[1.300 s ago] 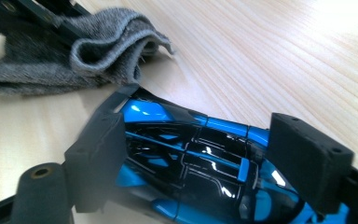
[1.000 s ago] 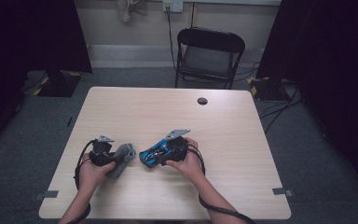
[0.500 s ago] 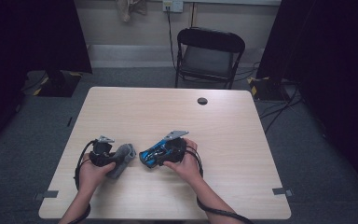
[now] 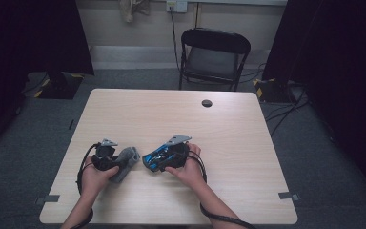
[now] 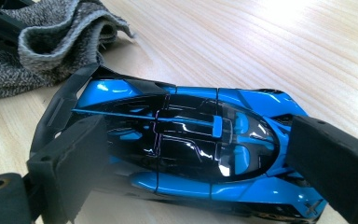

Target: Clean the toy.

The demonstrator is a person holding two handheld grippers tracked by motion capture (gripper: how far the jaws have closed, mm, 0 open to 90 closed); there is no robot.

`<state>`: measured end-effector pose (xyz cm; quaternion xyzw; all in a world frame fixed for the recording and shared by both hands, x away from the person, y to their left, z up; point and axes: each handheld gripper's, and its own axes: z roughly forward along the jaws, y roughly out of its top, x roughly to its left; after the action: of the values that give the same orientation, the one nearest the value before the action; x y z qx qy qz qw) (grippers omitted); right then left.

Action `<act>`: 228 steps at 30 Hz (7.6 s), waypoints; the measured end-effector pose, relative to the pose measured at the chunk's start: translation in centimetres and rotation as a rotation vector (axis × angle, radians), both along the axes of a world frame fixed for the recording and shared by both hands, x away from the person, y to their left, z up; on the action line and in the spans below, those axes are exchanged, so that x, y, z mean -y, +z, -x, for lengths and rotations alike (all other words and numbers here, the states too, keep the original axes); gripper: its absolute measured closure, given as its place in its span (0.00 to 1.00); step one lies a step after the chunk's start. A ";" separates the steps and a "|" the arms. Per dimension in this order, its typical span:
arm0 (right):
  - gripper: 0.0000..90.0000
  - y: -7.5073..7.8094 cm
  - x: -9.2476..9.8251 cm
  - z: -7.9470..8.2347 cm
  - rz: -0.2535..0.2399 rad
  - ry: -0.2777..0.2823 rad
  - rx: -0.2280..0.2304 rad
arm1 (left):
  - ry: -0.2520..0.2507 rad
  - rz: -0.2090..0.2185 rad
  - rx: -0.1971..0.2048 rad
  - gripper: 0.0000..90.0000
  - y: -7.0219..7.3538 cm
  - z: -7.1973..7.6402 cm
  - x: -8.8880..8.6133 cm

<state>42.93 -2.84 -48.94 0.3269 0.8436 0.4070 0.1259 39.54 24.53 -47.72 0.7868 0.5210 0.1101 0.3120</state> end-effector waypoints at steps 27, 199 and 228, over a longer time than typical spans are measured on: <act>0.06 -0.2 0.2 0.1 -0.019 0.005 0.011 | -0.016 -0.041 0.004 0.78 0.5 0.3 -0.9; 0.07 0.2 0.0 -0.2 0.018 0.018 -0.015 | -0.211 -0.062 -0.041 0.79 2.8 -11.4 8.7; 0.06 0.2 0.0 -0.2 0.017 0.020 -0.014 | -0.282 -0.107 -0.065 0.79 1.1 -10.2 10.8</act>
<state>43.14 -2.84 -48.77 0.3203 0.8510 0.3989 0.1186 49.78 13.71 -46.62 0.8708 0.4086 0.0673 0.2649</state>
